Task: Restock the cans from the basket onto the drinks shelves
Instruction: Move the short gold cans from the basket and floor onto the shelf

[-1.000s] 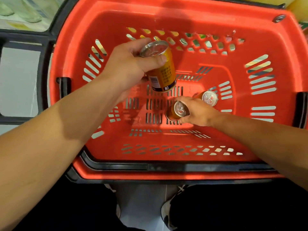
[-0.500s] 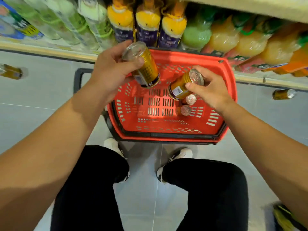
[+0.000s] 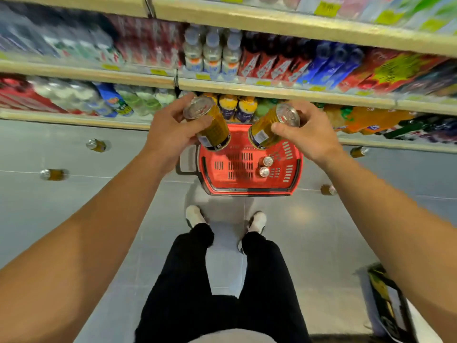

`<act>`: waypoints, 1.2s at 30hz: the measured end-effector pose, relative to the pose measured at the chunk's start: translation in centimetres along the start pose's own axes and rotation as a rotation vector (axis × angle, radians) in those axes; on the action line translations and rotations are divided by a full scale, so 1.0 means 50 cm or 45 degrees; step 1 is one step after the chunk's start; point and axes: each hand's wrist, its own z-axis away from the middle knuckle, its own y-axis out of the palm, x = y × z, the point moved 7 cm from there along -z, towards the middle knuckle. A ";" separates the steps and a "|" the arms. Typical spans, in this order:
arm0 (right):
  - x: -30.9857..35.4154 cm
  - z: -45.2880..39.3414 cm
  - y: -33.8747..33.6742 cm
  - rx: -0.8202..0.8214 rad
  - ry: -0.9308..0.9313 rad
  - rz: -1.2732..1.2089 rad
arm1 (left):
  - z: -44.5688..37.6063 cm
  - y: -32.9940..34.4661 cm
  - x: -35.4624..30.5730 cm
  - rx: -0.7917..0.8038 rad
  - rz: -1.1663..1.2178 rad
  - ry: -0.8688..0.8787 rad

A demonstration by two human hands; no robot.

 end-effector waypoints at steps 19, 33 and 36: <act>0.424 0.324 -0.013 -0.114 -0.484 0.057 | 0.467 -0.228 -0.255 -0.364 -0.037 0.452; 0.712 0.396 0.154 -0.128 -0.858 0.251 | 0.520 -0.487 -0.402 -0.417 0.043 0.756; 0.777 0.396 0.222 -0.169 -0.884 0.238 | 0.495 -0.566 -0.438 -0.400 0.012 0.793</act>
